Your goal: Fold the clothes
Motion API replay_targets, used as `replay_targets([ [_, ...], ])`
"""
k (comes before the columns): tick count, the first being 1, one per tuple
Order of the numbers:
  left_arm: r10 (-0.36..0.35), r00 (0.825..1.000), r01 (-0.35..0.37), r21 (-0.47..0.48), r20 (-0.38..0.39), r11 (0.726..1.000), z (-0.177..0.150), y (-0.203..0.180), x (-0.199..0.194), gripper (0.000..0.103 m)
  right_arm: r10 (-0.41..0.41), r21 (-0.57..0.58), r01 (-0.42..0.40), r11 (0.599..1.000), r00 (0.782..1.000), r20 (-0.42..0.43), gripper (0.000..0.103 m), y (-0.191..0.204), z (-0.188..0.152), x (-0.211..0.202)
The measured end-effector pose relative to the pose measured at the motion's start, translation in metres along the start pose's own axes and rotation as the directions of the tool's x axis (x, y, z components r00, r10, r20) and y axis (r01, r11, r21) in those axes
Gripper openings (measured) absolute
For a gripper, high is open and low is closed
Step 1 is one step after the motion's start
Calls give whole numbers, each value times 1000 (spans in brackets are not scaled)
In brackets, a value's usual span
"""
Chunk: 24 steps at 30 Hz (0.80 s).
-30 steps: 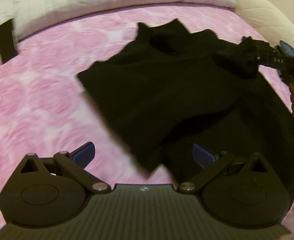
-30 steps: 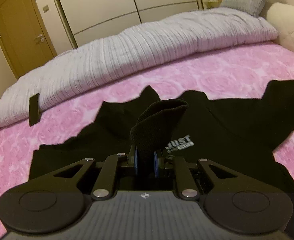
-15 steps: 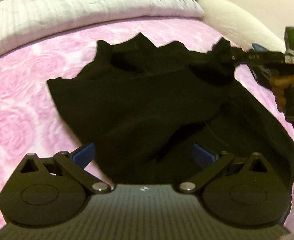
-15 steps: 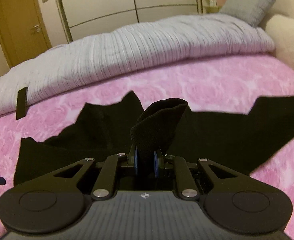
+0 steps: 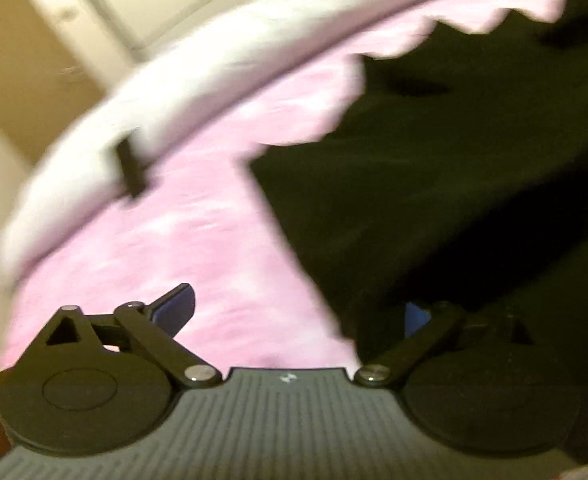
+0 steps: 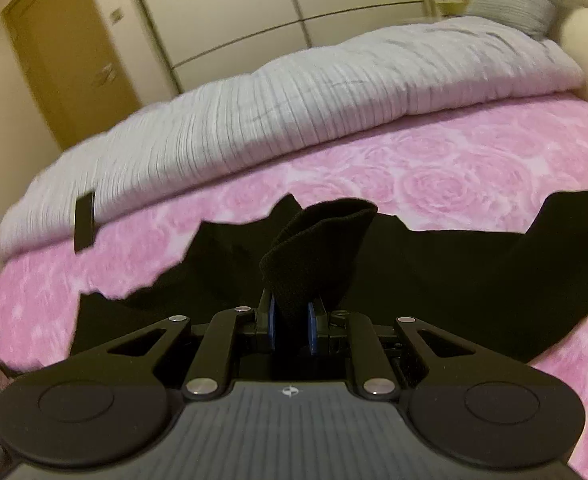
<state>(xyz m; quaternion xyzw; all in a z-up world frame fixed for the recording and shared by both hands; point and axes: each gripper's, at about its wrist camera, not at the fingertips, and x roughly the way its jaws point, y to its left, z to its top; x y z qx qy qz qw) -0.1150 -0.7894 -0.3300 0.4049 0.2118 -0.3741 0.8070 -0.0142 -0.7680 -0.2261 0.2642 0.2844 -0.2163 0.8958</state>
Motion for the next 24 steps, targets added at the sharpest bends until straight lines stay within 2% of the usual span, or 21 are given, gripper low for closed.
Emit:
replay_targets([
  [2, -43, 997, 38, -77, -60, 996, -11, 20, 9, 103, 48, 27, -47, 999, 998, -44, 15, -19, -2, 8],
  [3, -56, 995, 50, -73, -78, 996, -14, 21, 13, 103, 68, 19, -67, 998, 995, -69, 15, -22, -5, 13],
  [7, -54, 993, 60, 62, -105, 996, -18, 7, 28, 103, 97, -39, -105, 994, 983, -156, 15, -18, -21, 38],
  [9, -52, 994, 64, 120, -95, 991, -20, 4, 27, 103, 92, -27, -97, 995, 985, -145, 15, -18, -19, 44],
  [12, -62, 997, 72, 212, -52, 975, -16, -6, 27, 103, 90, -66, -93, 994, 995, -51, 15, -16, -2, 33],
  [15, -68, 997, 74, 292, -33, 954, -19, -15, 28, 103, 66, -70, -68, 995, 997, -34, 15, -25, -2, 33],
  [19, -90, 994, 103, 307, -56, 946, -19, -14, 33, 103, 21, -43, -26, 999, 992, -121, 15, -44, -23, 53],
  [24, -127, 991, 136, 335, -48, 932, -18, -8, 25, 102, 20, -31, -25, 999, 988, -150, 16, -47, -33, 58],
])
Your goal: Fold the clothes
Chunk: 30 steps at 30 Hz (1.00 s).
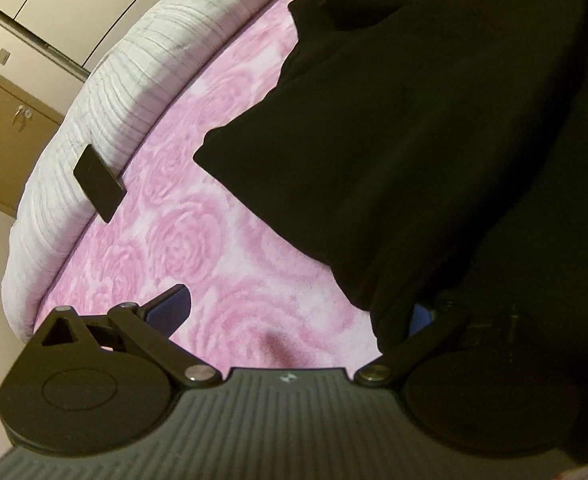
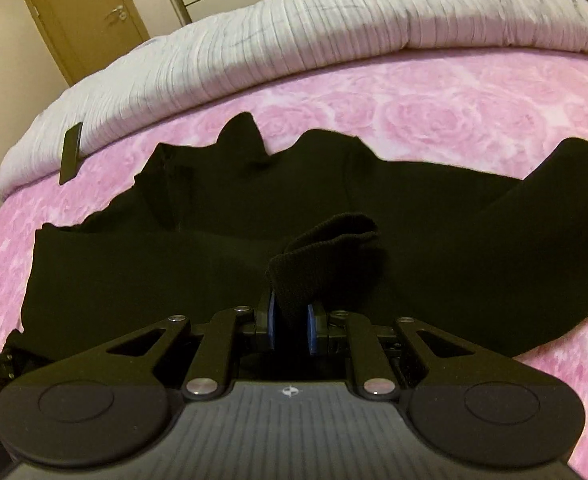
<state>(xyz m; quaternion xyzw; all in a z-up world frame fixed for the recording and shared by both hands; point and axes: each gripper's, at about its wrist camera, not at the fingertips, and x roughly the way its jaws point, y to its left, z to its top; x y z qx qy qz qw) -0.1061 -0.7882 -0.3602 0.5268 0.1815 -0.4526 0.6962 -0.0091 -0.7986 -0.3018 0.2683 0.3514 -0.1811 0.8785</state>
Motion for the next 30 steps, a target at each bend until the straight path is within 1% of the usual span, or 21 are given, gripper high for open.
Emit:
replay_targets([
  [1, -10, 1000, 10, -2, 2, 1000, -1, 2, -5, 102, 3, 12, -3, 1000, 1000, -8, 17, -2, -1, 1],
  [3, -34, 999, 34, -1, 15, 999, -3, 4, -19, 102, 3, 47, -3, 999, 1000, -16, 33, -7, -3, -1],
  [6, -71, 997, 71, -1, 24, 997, -8, 2, -44, 102, -24, 111, 25, 994, 1000, -13, 37, -16, -6, -12],
  [8, -91, 995, 92, -18, 51, 996, -10, 0, -63, 102, -77, 157, 77, 985, 997, -6, 37, -21, -9, -24],
  [10, -112, 990, 116, -38, 84, 993, -8, -4, -76, 102, -131, 171, 124, 977, 991, 30, 41, -19, -10, -42],
  [11, -124, 987, 128, -37, 99, 991, -5, -7, -78, 102, -145, 159, 134, 978, 988, 59, 39, -15, -10, -51],
  [12, -139, 985, 143, -32, 107, 989, -1, -10, -78, 102, -133, 124, 121, 985, 987, 92, 39, -8, -7, -57],
  [13, -151, 982, 155, -25, 111, 988, 4, -13, -75, 102, -102, 82, 94, 992, 989, 110, 39, -1, -5, -58],
  [16, -185, 976, 187, -8, 112, 982, 17, -24, -62, 102, -15, -21, 18, 1000, 993, 116, 39, 16, 3, -43],
  [18, -213, 974, 214, -4, 78, 977, 21, -29, -49, 102, -1, -33, 3, 999, 997, 72, 38, 17, 3, -22],
  [19, -232, 971, 233, -15, 57, 972, 20, -29, -42, 102, -7, -16, 8, 1000, 999, 33, 38, 13, 1, -11],
  [20, -251, 967, 252, -29, 36, 967, 20, -30, -36, 102, -20, 11, 20, 1000, 1000, -15, 34, 8, -1, 0],
  [21, -253, 967, 254, -43, 27, 966, 19, -29, -34, 102, -28, 47, 30, 998, 998, -53, 31, 1, -3, 8],
  [22, -249, 968, 250, -57, 21, 967, 19, -27, -34, 102, -20, 91, 26, 996, 998, -59, 31, -6, -4, 9],
  [23, -238, 971, 240, -70, 29, 968, 19, -24, -38, 102, -14, 124, 19, 992, 999, -41, 32, -8, -4, 3],
  [25, -218, 974, 222, -87, 54, 971, 22, -18, -51, 102, -4, 126, 2, 992, 1000, 14, 34, -4, 0, -18],
  [26, -212, 975, 218, -89, 67, 972, 24, -17, -59, 102, -6, 123, 1, 992, 999, 40, 38, -1, 1, -30],
  [27, -206, 975, 213, -90, 81, 973, 27, -16, -67, 102, -16, 121, 9, 993, 998, 55, 44, 3, 1, -41],
  [29, -204, 972, 214, -88, 114, 973, 34, -16, -82, 102, -51, 126, 43, 991, 997, 61, 48, 3, -1, -63],
  [30, -211, 968, 223, -81, 136, 971, 39, -18, -89, 102, -76, 137, 68, 988, 995, 59, 48, 1, -3, -74],
])
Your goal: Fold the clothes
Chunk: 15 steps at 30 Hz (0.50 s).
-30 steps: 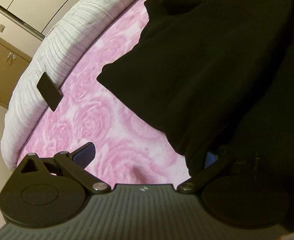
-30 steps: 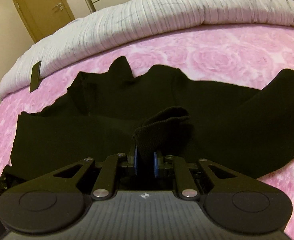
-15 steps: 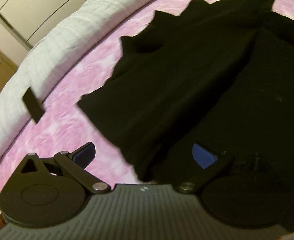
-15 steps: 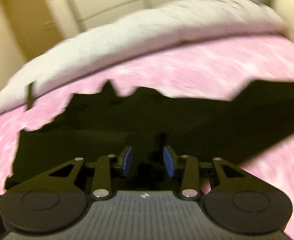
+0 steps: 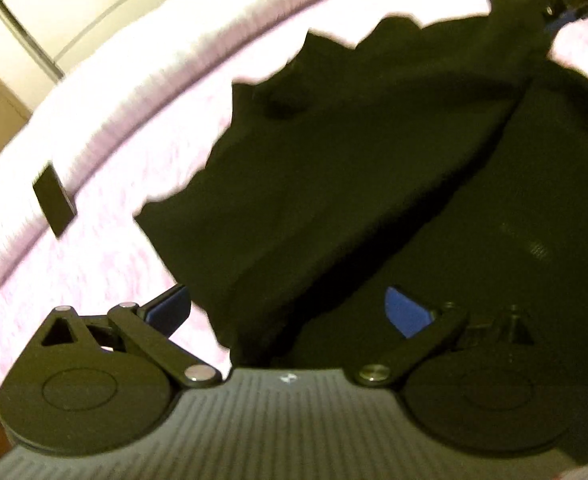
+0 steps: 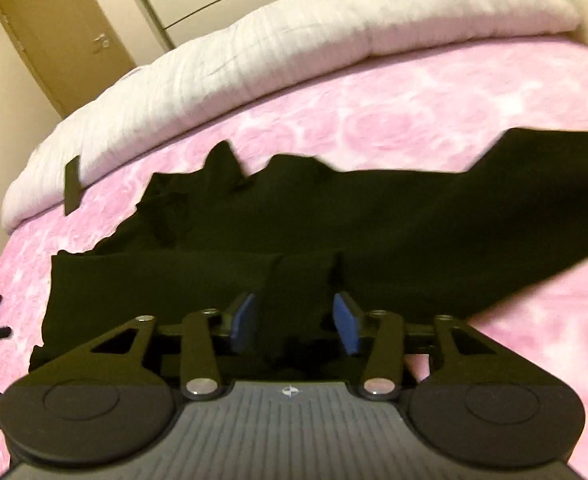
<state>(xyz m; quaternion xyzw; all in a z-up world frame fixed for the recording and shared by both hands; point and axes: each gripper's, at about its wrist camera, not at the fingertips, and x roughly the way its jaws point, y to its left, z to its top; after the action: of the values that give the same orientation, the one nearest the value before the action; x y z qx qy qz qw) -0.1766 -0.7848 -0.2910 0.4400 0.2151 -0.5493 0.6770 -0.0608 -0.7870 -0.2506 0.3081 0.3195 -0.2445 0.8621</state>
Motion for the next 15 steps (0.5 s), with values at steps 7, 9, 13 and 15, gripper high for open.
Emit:
replay_targets([
  [7, -122, 985, 116, 52, 125, 992, 44, -37, -16, 102, -180, 130, 173, 976, 983, 41, 55, -37, -13, -75],
  [9, -161, 975, 150, 84, 154, 985, 59, -51, -19, 102, -223, 150, 212, 966, 973, 62, 60, -51, -12, -92],
  [13, -193, 965, 170, 141, 178, 975, 90, -84, -22, 103, -292, 135, 280, 951, 952, 86, 60, -65, 9, -104],
  [15, -190, 966, 166, 145, 172, 975, 107, -101, -19, 103, -304, 87, 296, 951, 948, 99, 60, -72, 32, -101],
])
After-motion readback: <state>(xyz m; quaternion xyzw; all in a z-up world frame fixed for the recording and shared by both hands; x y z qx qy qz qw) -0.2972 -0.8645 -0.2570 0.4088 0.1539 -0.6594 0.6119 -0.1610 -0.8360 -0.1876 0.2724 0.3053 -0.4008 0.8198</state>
